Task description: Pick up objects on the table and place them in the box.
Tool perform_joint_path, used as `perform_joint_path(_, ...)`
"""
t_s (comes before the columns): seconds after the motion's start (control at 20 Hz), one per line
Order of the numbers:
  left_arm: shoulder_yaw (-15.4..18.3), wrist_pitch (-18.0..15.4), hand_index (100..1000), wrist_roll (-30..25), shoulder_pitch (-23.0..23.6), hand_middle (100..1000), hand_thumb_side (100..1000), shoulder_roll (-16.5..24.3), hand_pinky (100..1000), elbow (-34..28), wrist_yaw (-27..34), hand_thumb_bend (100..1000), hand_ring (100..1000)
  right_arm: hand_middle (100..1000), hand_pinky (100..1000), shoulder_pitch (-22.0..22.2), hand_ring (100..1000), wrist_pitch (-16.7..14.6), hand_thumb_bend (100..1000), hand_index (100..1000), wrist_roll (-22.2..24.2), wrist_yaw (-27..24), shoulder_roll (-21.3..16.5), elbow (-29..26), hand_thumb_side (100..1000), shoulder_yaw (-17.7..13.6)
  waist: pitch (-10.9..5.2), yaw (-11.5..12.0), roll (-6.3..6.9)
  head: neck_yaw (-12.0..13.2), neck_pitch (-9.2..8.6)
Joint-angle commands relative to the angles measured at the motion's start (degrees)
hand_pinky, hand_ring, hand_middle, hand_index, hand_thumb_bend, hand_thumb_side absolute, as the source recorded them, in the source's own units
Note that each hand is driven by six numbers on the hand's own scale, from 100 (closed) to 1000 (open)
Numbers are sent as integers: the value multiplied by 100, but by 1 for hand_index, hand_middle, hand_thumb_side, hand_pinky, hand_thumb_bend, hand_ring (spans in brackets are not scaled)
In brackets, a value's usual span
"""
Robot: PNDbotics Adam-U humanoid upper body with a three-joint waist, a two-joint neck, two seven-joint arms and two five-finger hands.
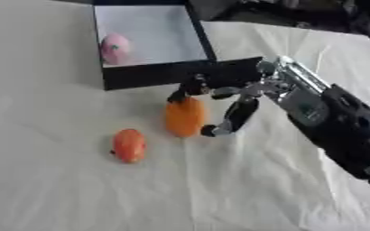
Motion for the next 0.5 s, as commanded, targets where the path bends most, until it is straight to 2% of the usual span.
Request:
perform_joint_path(0.05, -4, -7, 780, -52, -49, 784, 611, 52, 880, -41, -15, 100, 829, 760, 937, -60, 841, -18, 314, 948, -115, 162, -31, 125, 273, -92, 31, 15, 143, -29, -5)
perform_joint_path(0.5, -42, -3, 775, -133, -76, 782, 610, -4, 881, -12, -17, 100, 829, 758, 918, -196, 832, -29, 366, 930, -609, 712, 115, 580, 299, -166, 101, 78, 172, -111, -27)
